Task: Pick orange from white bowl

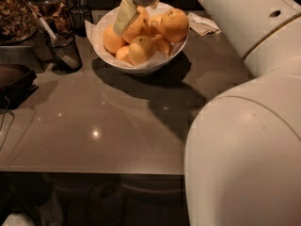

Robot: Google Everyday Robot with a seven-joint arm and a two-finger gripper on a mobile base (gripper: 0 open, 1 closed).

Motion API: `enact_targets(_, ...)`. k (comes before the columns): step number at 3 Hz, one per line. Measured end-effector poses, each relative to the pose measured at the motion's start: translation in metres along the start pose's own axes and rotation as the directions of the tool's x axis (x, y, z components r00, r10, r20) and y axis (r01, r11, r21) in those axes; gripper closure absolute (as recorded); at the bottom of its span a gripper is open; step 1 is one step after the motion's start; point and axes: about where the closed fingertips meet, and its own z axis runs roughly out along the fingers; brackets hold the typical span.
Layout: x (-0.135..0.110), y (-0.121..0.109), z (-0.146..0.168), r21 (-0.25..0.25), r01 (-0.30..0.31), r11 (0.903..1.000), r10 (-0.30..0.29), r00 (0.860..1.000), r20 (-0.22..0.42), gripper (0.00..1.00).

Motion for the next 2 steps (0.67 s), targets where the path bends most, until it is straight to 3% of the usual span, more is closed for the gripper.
enact_targets(2, 0.0005, 0.0041, 0.0076, -0.01, 0.019, 0.9998, -0.019, 1.0, -0.024, 0.21)
